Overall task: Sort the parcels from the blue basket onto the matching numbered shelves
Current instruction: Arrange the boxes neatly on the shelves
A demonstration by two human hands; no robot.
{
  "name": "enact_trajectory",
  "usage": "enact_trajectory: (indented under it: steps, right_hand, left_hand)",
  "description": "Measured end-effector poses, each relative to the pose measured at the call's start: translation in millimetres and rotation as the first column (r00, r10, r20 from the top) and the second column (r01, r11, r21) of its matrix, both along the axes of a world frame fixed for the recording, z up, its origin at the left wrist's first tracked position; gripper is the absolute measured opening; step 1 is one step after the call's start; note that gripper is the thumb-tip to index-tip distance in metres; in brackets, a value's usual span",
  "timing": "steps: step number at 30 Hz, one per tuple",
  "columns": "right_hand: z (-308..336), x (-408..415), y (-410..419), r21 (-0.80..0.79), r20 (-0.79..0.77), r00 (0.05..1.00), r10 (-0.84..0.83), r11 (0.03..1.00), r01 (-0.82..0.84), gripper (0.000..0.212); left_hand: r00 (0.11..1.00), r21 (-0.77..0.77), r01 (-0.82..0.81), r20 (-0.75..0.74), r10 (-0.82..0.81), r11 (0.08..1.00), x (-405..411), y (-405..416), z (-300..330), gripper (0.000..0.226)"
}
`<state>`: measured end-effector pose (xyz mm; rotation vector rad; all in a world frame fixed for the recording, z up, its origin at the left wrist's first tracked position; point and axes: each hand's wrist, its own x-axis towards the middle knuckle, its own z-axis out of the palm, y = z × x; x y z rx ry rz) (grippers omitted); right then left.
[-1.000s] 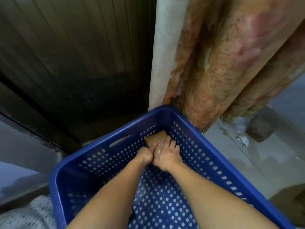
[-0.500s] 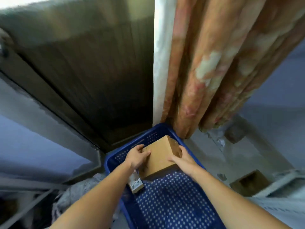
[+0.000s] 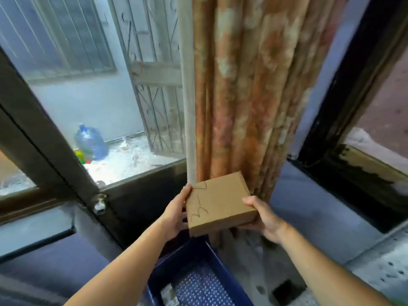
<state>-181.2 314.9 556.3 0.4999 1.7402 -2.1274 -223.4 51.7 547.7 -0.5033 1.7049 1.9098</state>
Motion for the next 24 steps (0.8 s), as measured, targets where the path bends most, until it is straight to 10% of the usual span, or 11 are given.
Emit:
enact_trajectory:
  steps: [10,18,24]
  right_hand:
    - [133.4,82.2,51.9,0.022,-0.224,0.971,-0.088,0.995,0.095,0.106]
    - [216.8,180.2,39.7,0.552,-0.134,0.987,0.085,0.834,0.004,0.083]
    - [199.1,281.7,17.2,0.645,-0.113,0.985,-0.13,0.745,0.172,0.065]
  left_hand:
    - [0.858,0.089,0.367,-0.417,-0.3,0.926,0.0,49.1,141.9,0.088]
    - [0.372,-0.297,0.69,-0.637,-0.676,0.66,32.7,97.9,236.2,0.064]
    - [0.004,-0.454,0.839,-0.547,-0.837,0.301,91.3,148.0,258.4,0.065]
